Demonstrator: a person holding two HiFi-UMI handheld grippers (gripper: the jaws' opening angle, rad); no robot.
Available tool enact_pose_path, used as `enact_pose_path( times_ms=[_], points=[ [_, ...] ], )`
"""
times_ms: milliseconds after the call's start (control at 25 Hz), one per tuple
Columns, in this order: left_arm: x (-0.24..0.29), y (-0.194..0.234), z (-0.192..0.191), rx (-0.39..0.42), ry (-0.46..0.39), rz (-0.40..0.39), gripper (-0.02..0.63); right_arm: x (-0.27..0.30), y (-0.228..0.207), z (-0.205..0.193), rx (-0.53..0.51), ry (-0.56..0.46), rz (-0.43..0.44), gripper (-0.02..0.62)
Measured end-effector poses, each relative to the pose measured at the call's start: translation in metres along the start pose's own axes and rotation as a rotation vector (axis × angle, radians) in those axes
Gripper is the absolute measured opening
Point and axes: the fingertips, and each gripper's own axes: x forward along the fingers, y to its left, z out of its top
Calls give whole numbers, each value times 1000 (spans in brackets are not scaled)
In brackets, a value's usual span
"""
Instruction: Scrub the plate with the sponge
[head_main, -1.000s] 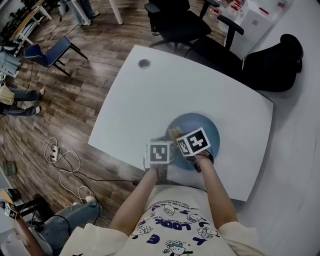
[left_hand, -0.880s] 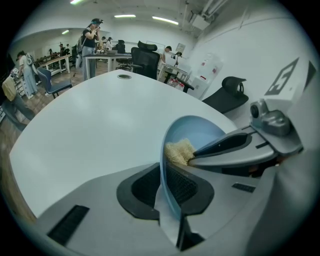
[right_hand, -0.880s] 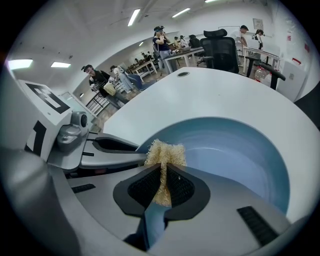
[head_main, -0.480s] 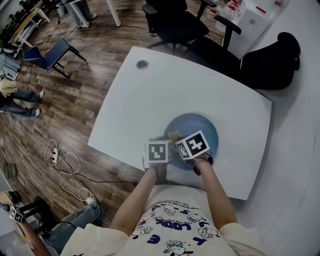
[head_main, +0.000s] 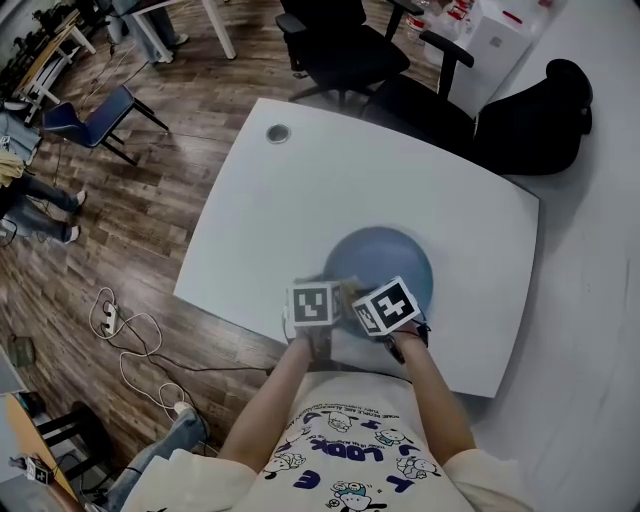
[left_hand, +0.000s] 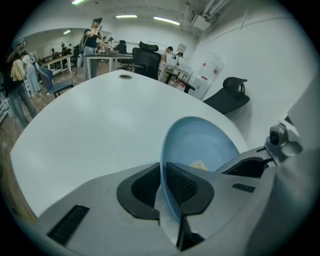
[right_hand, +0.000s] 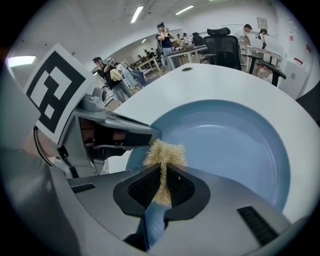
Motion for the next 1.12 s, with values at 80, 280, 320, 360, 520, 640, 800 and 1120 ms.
enact_pose_path(
  times_ms=[80,280,320,360,520,640,800,1120],
  points=[
    [-1,-1,1,7,3,2,43,-1,1,-4,-4,3,-3,46],
    [-2,1,1,19,3,18,44,-4,3,-10,-15,10,-7,46],
    [-2,1,2,23,1,16,44,-4,3,-12,-18,14,-8,46],
    [-2,1,2,26,-2,14,44,-5,3,-13,-21,18,-10,46],
    [-2,-1,1,34,2,7,44,-7,2,-20,-27,32,-8,46],
    [-5,0,4,49,4,24,44,-11,1,-27,-26,46,-6,46],
    [-6,1,8,67,-3,35,44,-17,-3,-33,-22,59,-8,46],
    [-7,2,8,88,-3,32,47,-26,-12,-47,-6,78,-20,46]
  ],
)
